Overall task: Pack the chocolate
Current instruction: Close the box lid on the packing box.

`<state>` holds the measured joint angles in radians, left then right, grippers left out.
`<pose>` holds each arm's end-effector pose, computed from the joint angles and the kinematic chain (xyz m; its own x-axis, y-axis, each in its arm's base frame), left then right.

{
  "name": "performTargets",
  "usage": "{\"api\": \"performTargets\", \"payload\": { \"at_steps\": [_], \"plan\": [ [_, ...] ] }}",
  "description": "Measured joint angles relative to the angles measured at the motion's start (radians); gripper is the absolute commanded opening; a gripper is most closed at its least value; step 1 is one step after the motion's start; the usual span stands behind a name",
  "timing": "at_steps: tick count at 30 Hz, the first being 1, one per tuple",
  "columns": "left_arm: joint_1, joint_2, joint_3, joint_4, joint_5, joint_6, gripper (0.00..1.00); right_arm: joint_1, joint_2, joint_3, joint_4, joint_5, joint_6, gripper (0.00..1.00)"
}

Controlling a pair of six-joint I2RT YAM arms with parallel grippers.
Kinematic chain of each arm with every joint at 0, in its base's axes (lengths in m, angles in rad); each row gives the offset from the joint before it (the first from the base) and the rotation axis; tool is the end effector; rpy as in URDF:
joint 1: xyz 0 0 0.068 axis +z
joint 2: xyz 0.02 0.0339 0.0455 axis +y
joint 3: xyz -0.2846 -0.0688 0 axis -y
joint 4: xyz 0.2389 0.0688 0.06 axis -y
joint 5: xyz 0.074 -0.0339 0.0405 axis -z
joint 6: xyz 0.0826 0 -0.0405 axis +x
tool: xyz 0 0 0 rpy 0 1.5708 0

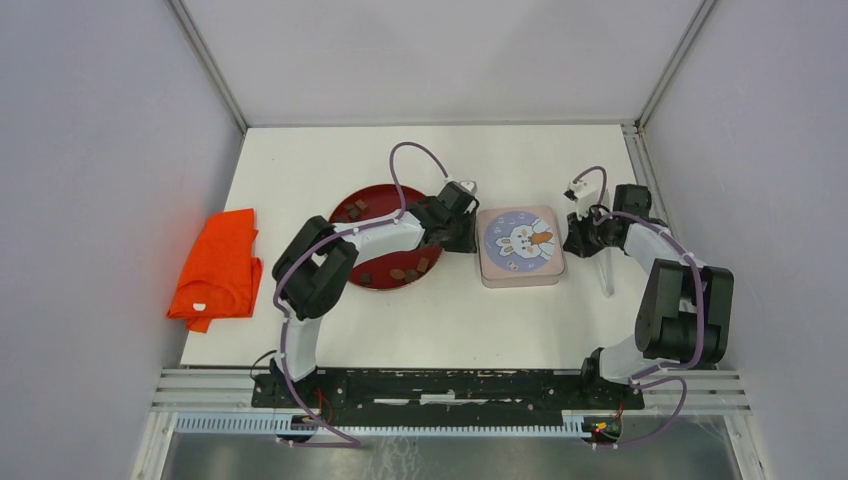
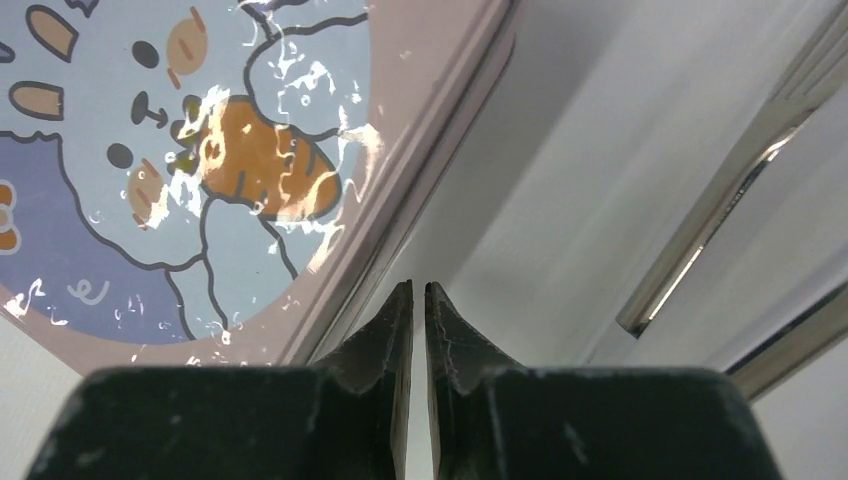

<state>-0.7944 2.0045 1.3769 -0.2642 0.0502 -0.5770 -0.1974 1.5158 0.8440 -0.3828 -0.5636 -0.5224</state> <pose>0.3239 -0.3357 0.1582 -0.8578 0.0958 -0.5050 0.3182 0.8706 -0.3753 0.3025 -0.0155 0.1709 -0.6928 -0.2916 -0.6596 -0.5059 0.8483 0.1564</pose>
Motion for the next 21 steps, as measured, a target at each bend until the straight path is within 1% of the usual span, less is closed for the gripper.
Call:
{"api": "performTargets", "payload": {
  "at_steps": [5, 11, 17, 21],
  "plan": [
    [-0.006, 0.0, 0.039, -0.012, 0.012, 0.001, 0.29, 0.024, 0.004, 0.0, -0.016, 0.0, -0.01, 0.13],
    [-0.01, 0.0, 0.061, -0.044, 0.011, 0.002, 0.29, 0.023, 0.004, 0.0, -0.04, -0.017, -0.025, 0.14],
    [-0.012, 0.0, 0.07, -0.055, 0.007, 0.002, 0.29, 0.022, 0.004, 0.008, -0.05, 0.015, -0.024, 0.24],
    [-0.019, 0.004, 0.07, -0.055, 0.006, 0.003, 0.3, 0.005, 0.0, 0.019, -0.053, 0.039, -0.024, 0.27]
  ]
}}
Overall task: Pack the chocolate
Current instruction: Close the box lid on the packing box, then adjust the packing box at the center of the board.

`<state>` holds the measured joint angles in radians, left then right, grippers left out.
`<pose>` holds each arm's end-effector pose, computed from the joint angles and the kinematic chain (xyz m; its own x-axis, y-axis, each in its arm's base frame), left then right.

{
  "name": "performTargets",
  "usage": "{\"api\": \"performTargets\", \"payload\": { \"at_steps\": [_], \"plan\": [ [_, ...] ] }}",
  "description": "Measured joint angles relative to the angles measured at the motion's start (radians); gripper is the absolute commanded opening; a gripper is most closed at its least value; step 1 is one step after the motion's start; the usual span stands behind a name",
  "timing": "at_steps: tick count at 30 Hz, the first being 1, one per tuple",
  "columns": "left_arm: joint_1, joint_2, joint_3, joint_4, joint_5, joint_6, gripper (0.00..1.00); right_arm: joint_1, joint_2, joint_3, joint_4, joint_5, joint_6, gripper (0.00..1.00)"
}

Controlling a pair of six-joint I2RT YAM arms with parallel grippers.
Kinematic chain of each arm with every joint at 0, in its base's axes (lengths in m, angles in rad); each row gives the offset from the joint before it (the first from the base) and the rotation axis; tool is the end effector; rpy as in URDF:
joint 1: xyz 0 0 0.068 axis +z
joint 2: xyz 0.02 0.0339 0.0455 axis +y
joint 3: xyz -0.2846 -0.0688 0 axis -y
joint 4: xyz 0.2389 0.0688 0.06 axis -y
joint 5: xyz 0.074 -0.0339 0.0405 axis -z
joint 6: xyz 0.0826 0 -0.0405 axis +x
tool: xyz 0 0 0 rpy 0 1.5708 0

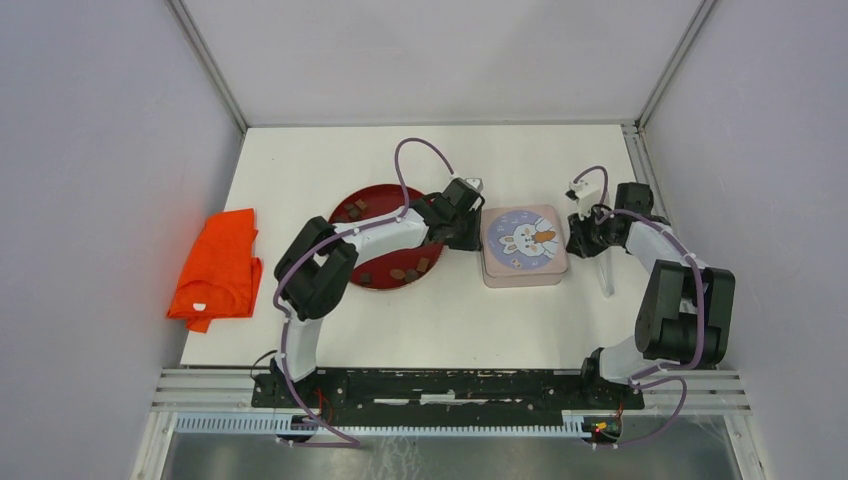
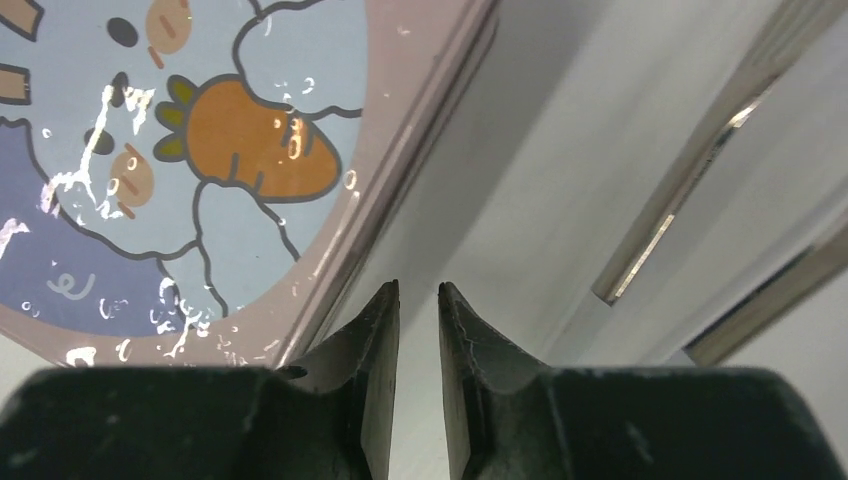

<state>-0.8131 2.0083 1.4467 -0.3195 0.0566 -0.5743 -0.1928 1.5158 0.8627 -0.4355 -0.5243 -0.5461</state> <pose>0.3226 -0.3478 0.1741 -0.8526 0.1119 -0.5105 0.3417 0.8585 -0.3823 0.3004 -0.0165 0.1712 -0.7109 -0.3193 -0.6266 -0.5046 0.8522 0.1382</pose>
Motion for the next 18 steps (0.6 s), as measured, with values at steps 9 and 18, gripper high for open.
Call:
{"api": "performTargets", "payload": {
  "at_steps": [9, 18],
  "plan": [
    [-0.004, 0.013, 0.001, -0.001, -0.003, 0.001, 0.3, -0.04, -0.041, 0.033, -0.001, 0.032, -0.004, 0.28],
    [-0.006, 0.013, 0.007, -0.022, -0.031, 0.011, 0.3, -0.05, -0.2, 0.034, -0.043, -0.198, -0.094, 0.31]
  ]
}}
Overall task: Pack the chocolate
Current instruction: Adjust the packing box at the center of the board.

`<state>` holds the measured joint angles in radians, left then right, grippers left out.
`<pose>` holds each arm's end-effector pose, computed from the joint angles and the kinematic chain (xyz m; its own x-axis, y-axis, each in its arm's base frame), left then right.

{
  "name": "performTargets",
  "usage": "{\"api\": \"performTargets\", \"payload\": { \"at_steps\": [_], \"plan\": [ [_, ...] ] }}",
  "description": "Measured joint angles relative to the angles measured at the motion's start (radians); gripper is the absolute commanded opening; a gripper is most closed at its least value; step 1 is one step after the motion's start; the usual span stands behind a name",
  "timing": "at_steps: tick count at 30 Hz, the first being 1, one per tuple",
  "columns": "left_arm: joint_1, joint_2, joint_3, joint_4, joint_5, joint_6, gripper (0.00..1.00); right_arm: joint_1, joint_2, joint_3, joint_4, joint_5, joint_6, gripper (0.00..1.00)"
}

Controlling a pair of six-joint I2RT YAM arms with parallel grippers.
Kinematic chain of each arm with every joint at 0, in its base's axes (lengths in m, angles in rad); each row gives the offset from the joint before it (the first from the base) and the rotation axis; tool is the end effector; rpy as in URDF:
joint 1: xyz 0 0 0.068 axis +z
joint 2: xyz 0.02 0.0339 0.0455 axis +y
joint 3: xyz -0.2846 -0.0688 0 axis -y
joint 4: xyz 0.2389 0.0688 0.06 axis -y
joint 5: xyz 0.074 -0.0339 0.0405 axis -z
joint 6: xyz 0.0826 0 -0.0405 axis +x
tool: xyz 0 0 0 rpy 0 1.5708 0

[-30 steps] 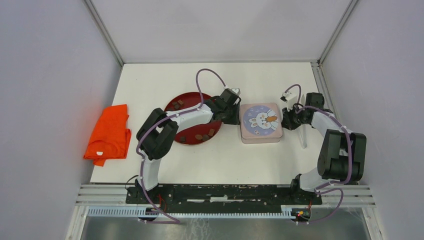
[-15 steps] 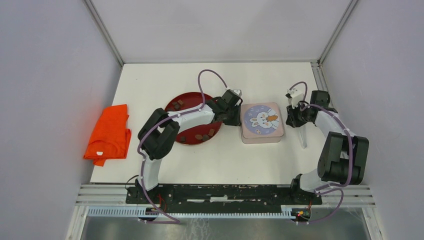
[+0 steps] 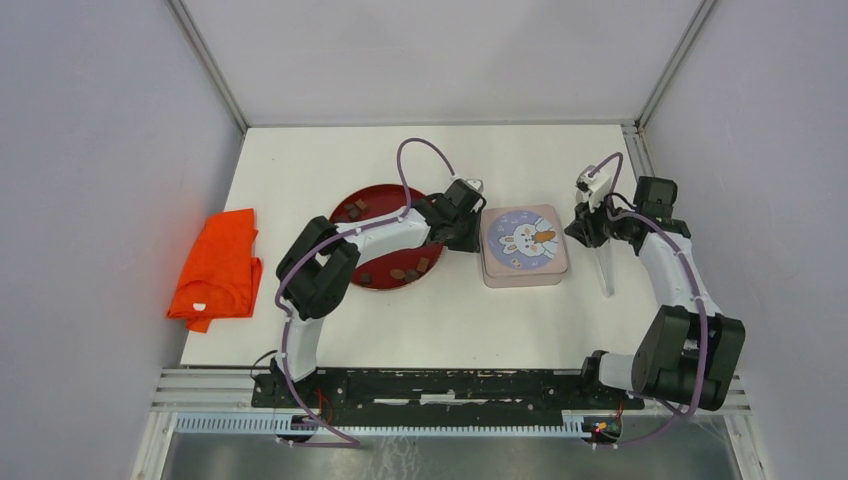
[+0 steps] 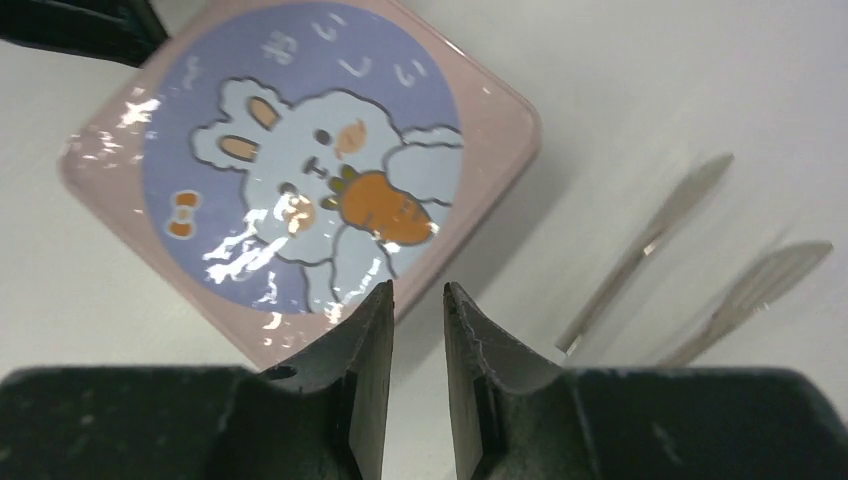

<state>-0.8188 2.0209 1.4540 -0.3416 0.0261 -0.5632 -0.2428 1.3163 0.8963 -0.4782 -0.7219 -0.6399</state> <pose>0.3221 -0.3475 0.1686 -0.8511 0.1287 -0.5090 0.3390 0.8750 -0.3457 0.2807 -0.0133 0.2399 -0.4782 -0.3433 -0.8084 -0.6292 0.7761 0.0426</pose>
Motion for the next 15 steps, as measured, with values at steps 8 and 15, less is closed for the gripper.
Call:
{"api": "performTargets", "payload": {
  "at_steps": [8, 15],
  "plan": [
    [0.0, 0.0, 0.019, -0.01, -0.006, 0.001, 0.3, 0.084, -0.002, -0.023, -0.084, -0.123, -0.097, 0.35],
    [-0.001, -0.022, 0.019, -0.033, -0.051, 0.024, 0.35, 0.117, 0.041, -0.043, -0.15, -0.041, -0.182, 0.37]
  ]
}}
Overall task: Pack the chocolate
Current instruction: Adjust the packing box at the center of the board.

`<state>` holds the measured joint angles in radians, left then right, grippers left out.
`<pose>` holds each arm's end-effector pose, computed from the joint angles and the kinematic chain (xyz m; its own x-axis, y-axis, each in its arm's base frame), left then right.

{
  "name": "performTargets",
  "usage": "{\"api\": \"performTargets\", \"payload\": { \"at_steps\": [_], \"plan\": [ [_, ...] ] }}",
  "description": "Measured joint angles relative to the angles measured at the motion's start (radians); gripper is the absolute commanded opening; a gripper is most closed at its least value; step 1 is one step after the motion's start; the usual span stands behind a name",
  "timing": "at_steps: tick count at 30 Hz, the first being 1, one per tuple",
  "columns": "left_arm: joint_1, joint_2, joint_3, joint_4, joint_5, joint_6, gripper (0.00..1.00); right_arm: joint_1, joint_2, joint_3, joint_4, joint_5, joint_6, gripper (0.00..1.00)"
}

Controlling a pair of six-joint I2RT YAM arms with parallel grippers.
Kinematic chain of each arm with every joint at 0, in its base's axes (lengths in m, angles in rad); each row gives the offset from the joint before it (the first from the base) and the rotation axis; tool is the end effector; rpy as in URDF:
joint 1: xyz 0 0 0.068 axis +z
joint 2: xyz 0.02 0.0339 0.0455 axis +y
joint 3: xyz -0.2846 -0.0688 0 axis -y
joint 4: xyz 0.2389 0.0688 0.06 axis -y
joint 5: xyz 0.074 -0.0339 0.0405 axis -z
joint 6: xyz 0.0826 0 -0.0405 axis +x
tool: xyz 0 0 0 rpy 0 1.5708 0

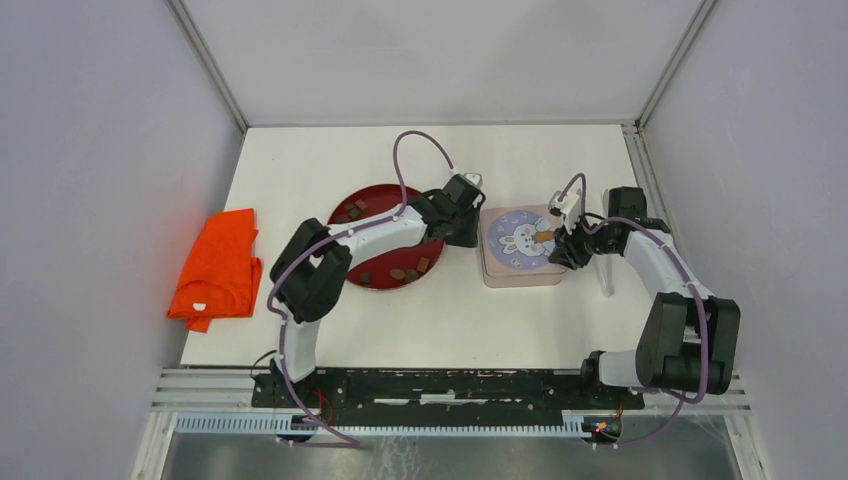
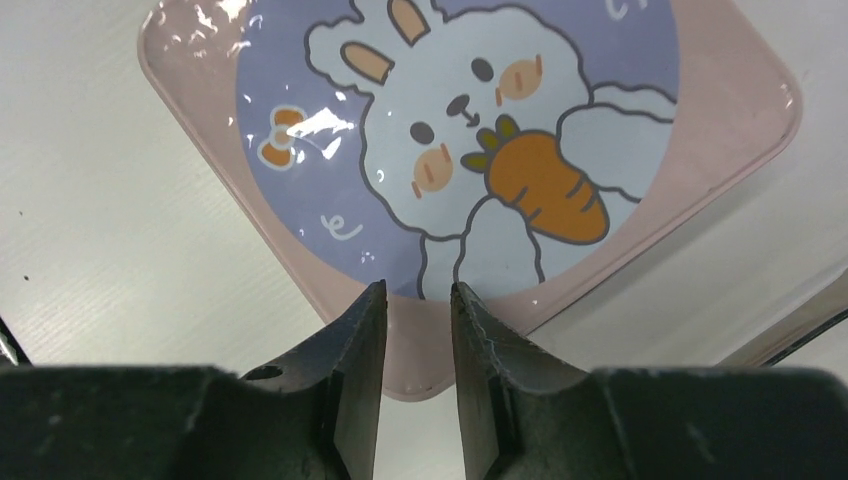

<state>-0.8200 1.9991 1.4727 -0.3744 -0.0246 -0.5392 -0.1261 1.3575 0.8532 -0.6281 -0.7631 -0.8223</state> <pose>0.3236 -0.3438 0.1815 -0.8288 0.1359 -0.5428 0.3437 0.8891 -0.3023 0.2598 0.0246 0.2077 -0.4646 -0.4749 -0.7474 -0.7944 0.5965 0.1149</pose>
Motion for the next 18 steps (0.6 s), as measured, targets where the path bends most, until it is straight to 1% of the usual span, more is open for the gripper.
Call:
{"api": "performTargets", "payload": {
  "at_steps": [4, 7, 9, 10, 12, 13, 14, 15, 18],
  "plan": [
    [0.0, -0.072, -0.011, -0.007, -0.004, 0.021, 0.43, 0.0, -0.002, 0.0, -0.056, 0.024, -0.082, 0.42],
    [0.0, -0.164, -0.053, 0.019, 0.0, 0.024, 0.5, 0.0, -0.025, 0.009, -0.103, 0.022, -0.129, 0.43],
    [0.0, -0.237, -0.095, 0.055, 0.005, 0.024, 0.59, 0.0, -0.041, 0.042, -0.146, 0.01, -0.164, 0.47],
    [0.0, -0.274, -0.118, 0.08, 0.011, 0.024, 0.63, 0.0, -0.048, 0.066, -0.167, -0.002, -0.184, 0.52],
    [0.0, -0.343, -0.162, 0.138, 0.029, 0.023, 0.73, 0.0, -0.063, 0.113, -0.2, -0.029, -0.236, 0.68],
    [0.0, -0.371, -0.179, 0.163, 0.037, 0.024, 0.78, 0.0, -0.074, 0.129, -0.213, -0.045, -0.267, 0.78],
    [0.0, -0.401, -0.199, 0.198, 0.047, 0.024, 0.84, 0.0, -0.092, 0.137, -0.225, -0.063, -0.317, 0.86],
    [0.0, -0.426, -0.212, 0.227, 0.057, 0.024, 0.87, 0.0, -0.114, 0.138, -0.243, -0.082, -0.379, 0.97],
    [0.001, -0.463, -0.222, 0.307, 0.079, 0.024, 0.9, 0.0, -0.198, 0.091, -0.301, -0.128, -0.625, 0.98]
  ]
}}
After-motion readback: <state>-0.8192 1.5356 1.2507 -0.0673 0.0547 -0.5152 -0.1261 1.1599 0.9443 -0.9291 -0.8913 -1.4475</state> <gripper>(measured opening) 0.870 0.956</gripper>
